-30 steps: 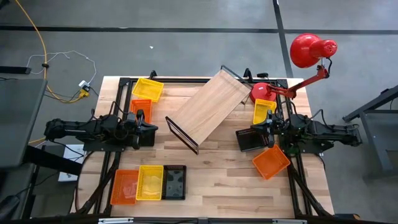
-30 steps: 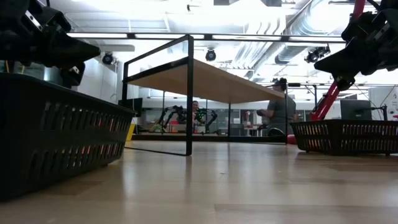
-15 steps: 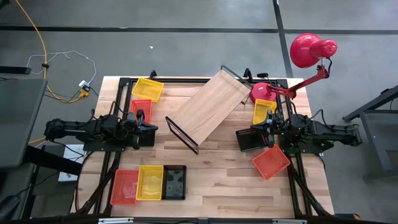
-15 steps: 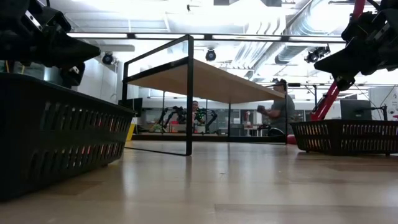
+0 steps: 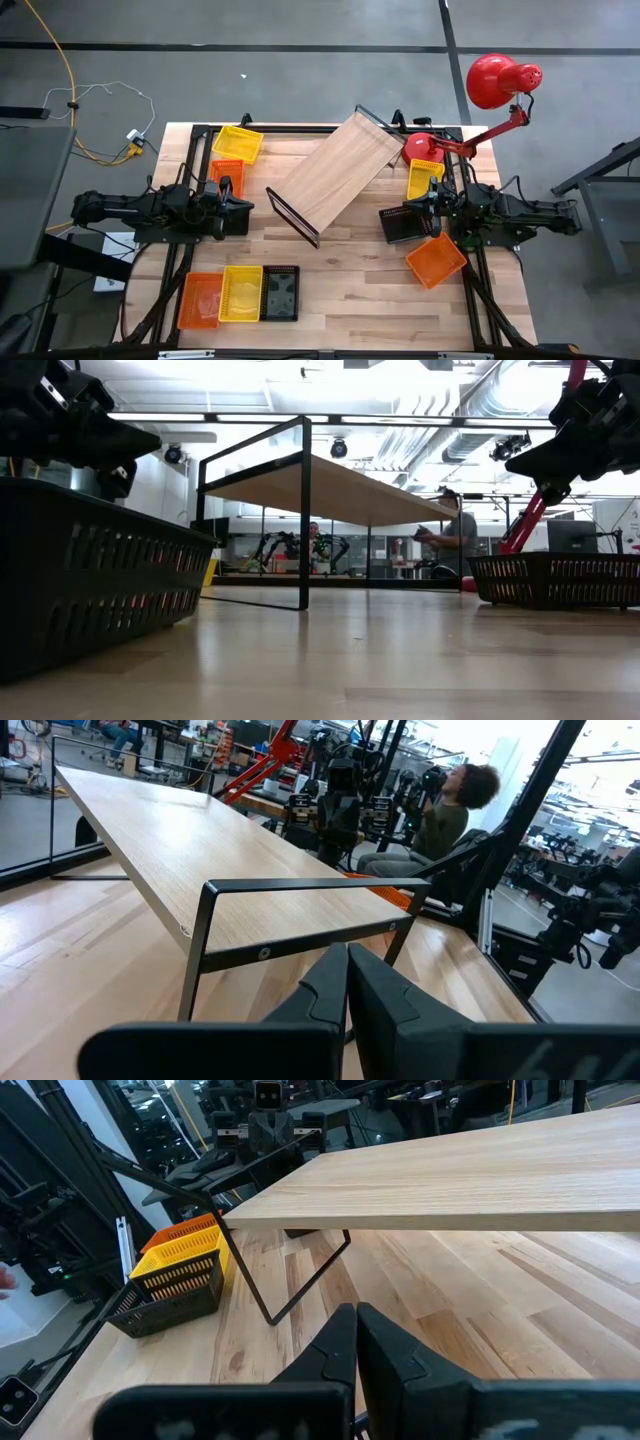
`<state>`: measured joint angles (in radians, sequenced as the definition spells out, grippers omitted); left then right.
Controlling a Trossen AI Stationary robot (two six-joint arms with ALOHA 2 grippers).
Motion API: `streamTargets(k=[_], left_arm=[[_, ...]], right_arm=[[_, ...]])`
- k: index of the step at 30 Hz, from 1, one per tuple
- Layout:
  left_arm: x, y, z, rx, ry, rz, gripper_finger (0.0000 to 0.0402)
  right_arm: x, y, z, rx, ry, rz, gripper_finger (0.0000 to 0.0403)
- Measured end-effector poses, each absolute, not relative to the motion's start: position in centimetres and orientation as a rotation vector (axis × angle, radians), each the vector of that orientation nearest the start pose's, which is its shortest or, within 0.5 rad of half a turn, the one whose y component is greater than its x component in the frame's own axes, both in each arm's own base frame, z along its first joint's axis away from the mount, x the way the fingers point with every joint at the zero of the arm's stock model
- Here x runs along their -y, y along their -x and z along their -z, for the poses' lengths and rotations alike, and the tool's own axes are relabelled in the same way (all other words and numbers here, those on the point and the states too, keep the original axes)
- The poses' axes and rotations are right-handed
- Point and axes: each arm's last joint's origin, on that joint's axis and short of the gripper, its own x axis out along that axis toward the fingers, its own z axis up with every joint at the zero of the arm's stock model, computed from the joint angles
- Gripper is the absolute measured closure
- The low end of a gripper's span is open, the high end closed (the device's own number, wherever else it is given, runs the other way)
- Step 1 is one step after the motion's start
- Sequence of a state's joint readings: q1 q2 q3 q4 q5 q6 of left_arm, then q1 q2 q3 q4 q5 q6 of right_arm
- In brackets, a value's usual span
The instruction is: Stack baskets on shelf by color
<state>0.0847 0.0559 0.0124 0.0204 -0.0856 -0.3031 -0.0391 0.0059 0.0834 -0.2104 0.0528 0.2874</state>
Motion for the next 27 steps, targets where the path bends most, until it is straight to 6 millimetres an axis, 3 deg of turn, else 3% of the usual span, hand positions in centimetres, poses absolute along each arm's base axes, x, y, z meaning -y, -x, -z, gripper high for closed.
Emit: streamTargets(k=[6,16,21,27], left_arm=[[-1.1,-10.0,-16.7,0.017,0.302,-0.176,0.0401],[-1.5,-9.7,-19.7,0.360,0.478,-0.243,0.0401],[-1.9,-10.3,-22.3,0.317,0.489,-0.384,0.0391],[-2.6,-12.3,-26.3,0.088,0.495,-0.622,0.0331]], right_arm=[[0.5,-9.1,-17.1,-0.119,-0.286,0.110,0.0402],[0.5,-9.1,-17.1,-0.119,-0.286,0.111,0.0402],[0.5,-9.1,-17.1,-0.119,-0.286,0.110,0.0402],[0.5,-9.1,-17.1,-0.119,-0.286,0.111,0.0402]])
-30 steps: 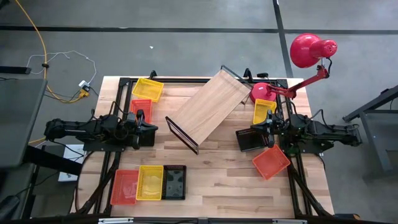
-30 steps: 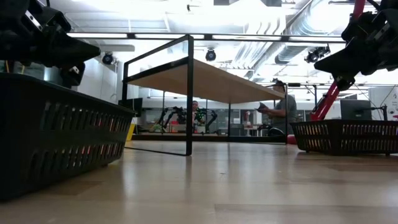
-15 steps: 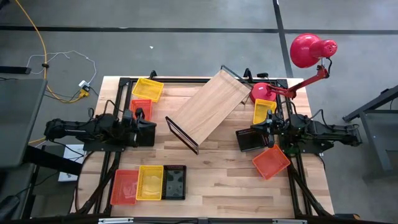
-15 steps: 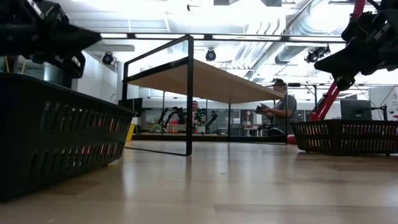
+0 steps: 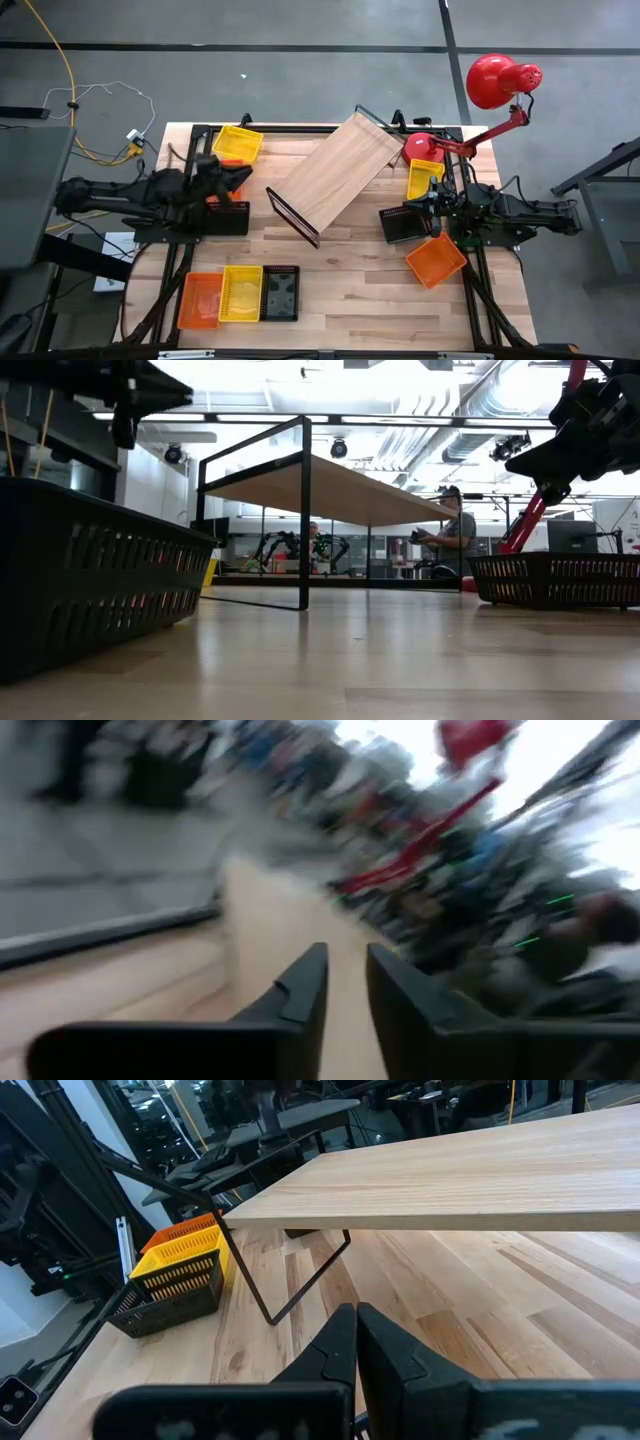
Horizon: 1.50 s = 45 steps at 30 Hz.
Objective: Stack baskets on shelf by color
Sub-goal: Put the top left yellow bin on the shelf
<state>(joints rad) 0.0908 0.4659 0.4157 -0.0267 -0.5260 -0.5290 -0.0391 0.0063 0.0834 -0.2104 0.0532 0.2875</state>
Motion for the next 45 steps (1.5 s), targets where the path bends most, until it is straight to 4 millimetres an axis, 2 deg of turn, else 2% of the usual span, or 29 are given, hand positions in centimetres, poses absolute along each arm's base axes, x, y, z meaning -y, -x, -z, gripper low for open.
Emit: streamTargets(k=[5,7,9,13,18,23,30,39,45], left_arm=[[-4.2,-13.1,-29.0,-0.180,0.504,-0.941,0.0267],[-5.2,-13.4,-29.5,-0.278,0.507,-1.041,0.0247],[-6.6,-13.9,-29.5,-0.394,0.535,-1.068,0.0233],[-10.2,-15.0,-27.5,-0.587,0.678,-1.012,0.0221],[-15.0,-15.4,-23.7,-0.751,0.864,-1.096,0.0220],[-18.0,-15.8,-21.1,-0.796,0.867,-1.193,0.0220],[-20.1,-16.8,-19.1,-0.769,0.841,-1.268,0.0220],[-21.4,-17.3,-15.6,-0.902,0.814,-1.300,0.0220],[-22.0,-17.4,-14.8,-0.915,0.795,-1.291,0.0236]], right_arm=[[0.5,-9.1,-17.1,-0.119,-0.286,0.111,0.0402],[0.5,-9.1,-17.1,-0.119,-0.286,0.110,0.0402],[0.5,-9.1,-17.1,-0.119,-0.286,0.110,0.0402],[0.5,-9.1,-17.1,-0.119,-0.286,0.110,0.0402],[0.5,-9.1,-17.1,-0.119,-0.286,0.110,0.0402],[0.5,-9.1,-17.1,-0.119,-0.286,0.110,0.0402],[0.5,-9.1,-17.1,-0.119,-0.286,0.110,0.0402],[0.5,-9.1,-17.1,-0.119,-0.286,0.110,0.0402],[0.5,-9.1,-17.1,-0.119,-0.286,0.110,0.0402]])
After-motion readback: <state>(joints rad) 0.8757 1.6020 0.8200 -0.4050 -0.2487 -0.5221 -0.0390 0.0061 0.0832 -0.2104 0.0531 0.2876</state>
